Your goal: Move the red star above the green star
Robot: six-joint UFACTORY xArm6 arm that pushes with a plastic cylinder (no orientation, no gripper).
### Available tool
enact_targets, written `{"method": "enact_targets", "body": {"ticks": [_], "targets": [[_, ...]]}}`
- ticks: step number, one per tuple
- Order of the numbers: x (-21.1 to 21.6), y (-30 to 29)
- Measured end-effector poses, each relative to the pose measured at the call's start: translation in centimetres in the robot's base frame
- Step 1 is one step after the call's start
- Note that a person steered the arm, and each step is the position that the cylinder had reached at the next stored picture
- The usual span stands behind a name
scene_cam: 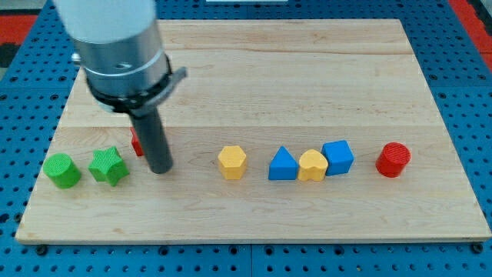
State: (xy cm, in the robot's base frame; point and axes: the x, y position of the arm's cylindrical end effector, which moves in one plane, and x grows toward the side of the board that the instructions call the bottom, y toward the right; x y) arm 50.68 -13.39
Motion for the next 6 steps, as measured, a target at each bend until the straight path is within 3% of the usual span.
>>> {"method": "enact_targets", "body": {"ticks": [5,6], "targets": [[-22.9,-7.1],[-22.9,-6.6]]}}
